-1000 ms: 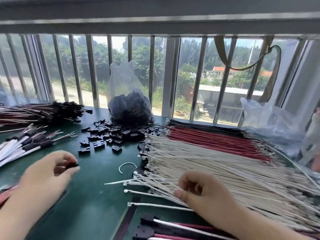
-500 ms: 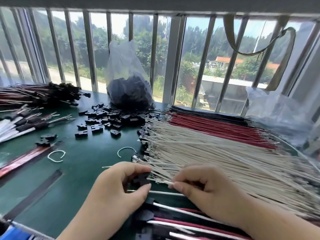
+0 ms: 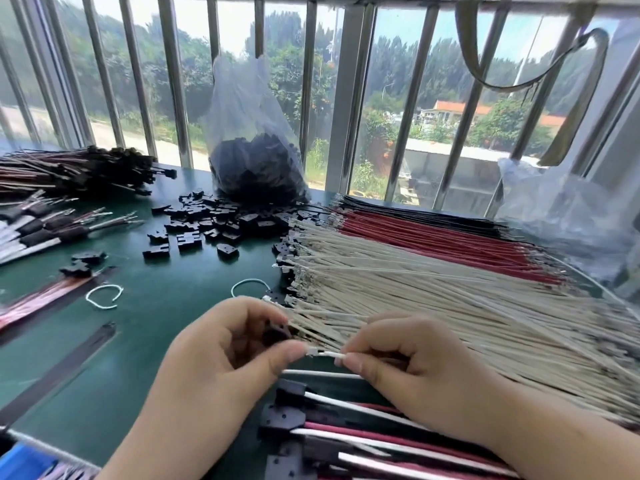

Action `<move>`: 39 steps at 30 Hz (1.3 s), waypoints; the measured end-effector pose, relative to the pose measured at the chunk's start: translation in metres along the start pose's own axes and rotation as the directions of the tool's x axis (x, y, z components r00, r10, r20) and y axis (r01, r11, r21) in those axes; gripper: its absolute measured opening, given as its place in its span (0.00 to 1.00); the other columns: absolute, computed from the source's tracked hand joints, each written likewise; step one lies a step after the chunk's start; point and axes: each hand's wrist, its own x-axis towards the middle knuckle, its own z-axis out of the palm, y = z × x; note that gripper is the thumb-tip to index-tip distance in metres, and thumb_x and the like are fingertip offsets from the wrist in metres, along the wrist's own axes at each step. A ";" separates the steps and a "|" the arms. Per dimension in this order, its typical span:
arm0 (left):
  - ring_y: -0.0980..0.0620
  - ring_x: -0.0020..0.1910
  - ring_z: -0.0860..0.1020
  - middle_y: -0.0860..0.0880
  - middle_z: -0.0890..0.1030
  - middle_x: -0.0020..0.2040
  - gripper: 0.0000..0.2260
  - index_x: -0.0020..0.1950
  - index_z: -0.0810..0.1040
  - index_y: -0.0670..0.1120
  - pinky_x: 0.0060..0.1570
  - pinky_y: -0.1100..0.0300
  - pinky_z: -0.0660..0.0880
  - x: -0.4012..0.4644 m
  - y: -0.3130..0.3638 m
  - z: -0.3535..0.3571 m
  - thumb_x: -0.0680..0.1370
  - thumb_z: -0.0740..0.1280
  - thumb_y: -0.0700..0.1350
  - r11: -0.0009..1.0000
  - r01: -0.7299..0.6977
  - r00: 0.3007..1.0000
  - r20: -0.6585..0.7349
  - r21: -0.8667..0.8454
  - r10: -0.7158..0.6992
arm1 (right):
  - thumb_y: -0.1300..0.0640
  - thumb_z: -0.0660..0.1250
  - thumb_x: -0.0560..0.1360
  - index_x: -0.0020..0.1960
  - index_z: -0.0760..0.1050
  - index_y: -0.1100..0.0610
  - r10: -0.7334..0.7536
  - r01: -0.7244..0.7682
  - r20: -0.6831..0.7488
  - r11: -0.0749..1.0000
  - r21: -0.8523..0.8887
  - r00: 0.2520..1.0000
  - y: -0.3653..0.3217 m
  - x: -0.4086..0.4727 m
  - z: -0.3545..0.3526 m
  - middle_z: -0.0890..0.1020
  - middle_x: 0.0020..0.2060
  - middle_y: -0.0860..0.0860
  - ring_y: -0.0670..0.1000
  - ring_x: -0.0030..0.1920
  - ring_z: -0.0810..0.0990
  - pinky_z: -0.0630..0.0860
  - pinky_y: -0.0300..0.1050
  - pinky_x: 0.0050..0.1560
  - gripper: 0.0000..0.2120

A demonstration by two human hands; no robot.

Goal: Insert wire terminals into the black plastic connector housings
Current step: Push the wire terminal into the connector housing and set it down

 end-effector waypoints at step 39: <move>0.57 0.35 0.82 0.47 0.83 0.35 0.16 0.48 0.82 0.60 0.37 0.70 0.76 -0.004 0.011 -0.003 0.61 0.73 0.53 0.977 0.179 0.961 0.232 -0.113 -0.149 | 0.53 0.67 0.71 0.40 0.77 0.47 -0.224 0.192 -0.209 0.968 -0.161 0.952 -0.009 -0.009 0.002 0.74 0.34 0.40 0.47 0.30 0.75 0.73 0.47 0.28 0.02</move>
